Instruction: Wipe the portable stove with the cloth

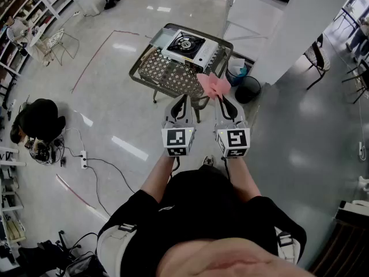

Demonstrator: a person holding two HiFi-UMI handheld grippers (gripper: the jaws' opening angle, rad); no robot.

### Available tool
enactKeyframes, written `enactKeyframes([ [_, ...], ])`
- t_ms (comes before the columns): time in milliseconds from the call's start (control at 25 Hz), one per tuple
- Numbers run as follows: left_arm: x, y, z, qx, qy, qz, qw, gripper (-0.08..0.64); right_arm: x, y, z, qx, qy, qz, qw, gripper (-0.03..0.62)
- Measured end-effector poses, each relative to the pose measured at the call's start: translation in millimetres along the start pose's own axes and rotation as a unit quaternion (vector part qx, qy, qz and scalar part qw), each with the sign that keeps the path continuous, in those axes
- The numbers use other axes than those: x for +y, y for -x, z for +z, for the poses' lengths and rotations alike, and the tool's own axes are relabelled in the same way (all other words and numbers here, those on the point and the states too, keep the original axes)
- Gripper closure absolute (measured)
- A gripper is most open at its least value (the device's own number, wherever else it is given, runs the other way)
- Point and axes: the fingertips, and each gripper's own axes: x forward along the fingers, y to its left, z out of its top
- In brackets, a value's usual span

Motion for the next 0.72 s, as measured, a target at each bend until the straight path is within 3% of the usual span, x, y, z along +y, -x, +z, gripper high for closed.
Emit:
enactKeyframes([
  [720, -37.6, -35.3, -28.9, 0.055, -0.004, 0.02, 0.9983, 0.56, -38.4, -11.4, -28.5, 0.015, -0.033, 0.061, 0.997, 0.56],
])
